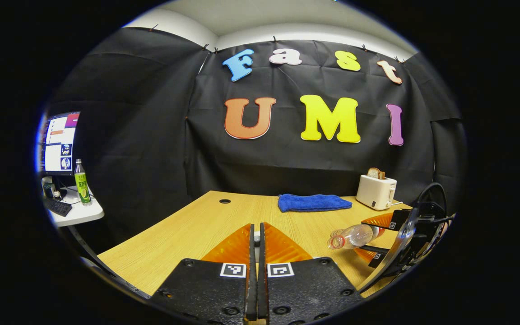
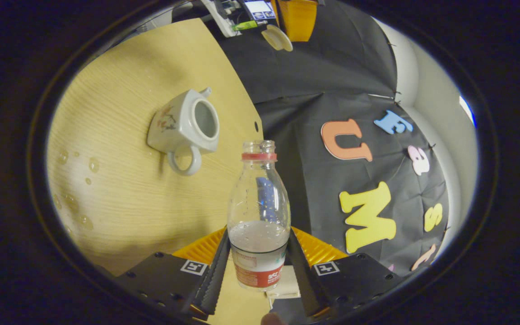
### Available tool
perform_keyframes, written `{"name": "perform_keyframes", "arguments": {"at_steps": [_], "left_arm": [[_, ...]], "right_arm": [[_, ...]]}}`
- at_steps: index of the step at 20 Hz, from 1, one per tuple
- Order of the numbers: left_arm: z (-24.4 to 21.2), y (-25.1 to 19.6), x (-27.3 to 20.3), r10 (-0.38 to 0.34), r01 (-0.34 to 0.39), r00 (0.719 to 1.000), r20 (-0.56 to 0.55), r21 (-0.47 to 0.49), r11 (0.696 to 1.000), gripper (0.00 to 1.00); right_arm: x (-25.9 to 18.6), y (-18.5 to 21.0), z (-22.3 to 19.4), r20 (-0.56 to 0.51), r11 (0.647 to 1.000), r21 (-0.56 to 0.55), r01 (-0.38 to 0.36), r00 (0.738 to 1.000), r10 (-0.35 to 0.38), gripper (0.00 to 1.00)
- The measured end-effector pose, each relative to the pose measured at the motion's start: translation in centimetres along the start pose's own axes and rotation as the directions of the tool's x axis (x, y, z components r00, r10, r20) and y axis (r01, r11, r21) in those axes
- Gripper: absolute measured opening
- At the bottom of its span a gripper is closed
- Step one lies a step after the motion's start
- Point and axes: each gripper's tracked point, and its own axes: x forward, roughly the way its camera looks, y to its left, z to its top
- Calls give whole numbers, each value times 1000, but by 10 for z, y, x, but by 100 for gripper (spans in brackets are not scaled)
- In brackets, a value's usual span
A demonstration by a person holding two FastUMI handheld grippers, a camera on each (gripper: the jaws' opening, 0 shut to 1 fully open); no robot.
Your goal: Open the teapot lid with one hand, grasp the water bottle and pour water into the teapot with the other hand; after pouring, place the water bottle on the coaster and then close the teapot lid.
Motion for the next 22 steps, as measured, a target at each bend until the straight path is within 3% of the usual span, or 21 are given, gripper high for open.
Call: {"name": "perform_keyframes", "arguments": {"at_steps": [11,22], "left_arm": [[3,7,-5,9,-9,1000,-1,-2,1000,3],[4,7,-6,-2,2,1000,-5,3,1000,3]], "right_arm": [[4,-10,13,38,972,-225,60,998,-53,70],[4,-14,27,79,930,-352,103,994,-81,70]]}}
